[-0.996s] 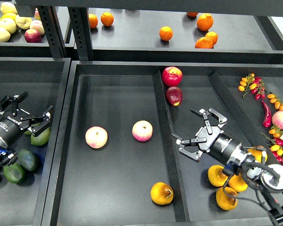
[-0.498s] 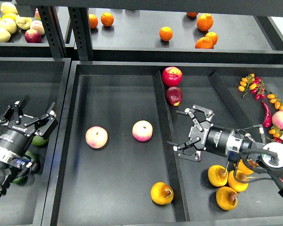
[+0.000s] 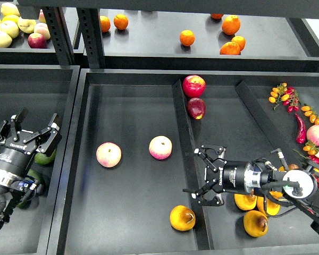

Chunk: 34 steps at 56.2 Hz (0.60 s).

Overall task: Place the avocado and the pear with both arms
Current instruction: 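Lower the open right gripper around the yellow-orange pear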

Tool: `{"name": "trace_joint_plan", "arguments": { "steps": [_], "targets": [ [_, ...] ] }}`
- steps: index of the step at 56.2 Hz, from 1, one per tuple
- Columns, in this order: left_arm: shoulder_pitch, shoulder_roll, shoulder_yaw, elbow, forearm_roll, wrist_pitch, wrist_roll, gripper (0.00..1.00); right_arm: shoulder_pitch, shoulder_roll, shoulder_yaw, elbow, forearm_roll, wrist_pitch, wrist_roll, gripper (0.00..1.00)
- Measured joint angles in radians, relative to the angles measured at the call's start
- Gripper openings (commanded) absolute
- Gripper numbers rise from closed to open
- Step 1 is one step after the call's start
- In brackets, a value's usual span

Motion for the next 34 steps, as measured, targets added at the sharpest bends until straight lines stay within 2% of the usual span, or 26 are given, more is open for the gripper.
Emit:
{"name": "trace_joint_plan", "arguments": {
  "steps": [20, 34],
  "targets": [
    [0.006, -0.046, -0.002, -0.012, 0.044, 0.000, 0.000, 0.99, 0.055, 0.002, -0.192, -0.030, 0.007, 0.000, 0.000, 1.00],
    [0.009, -0.056, -0.004, -0.015, 0.061, 0.000, 0.000, 0.99, 0.064, 0.014, -0.235, -0.084, 0.008, 0.000, 0.000, 1.00]
  ]
}}
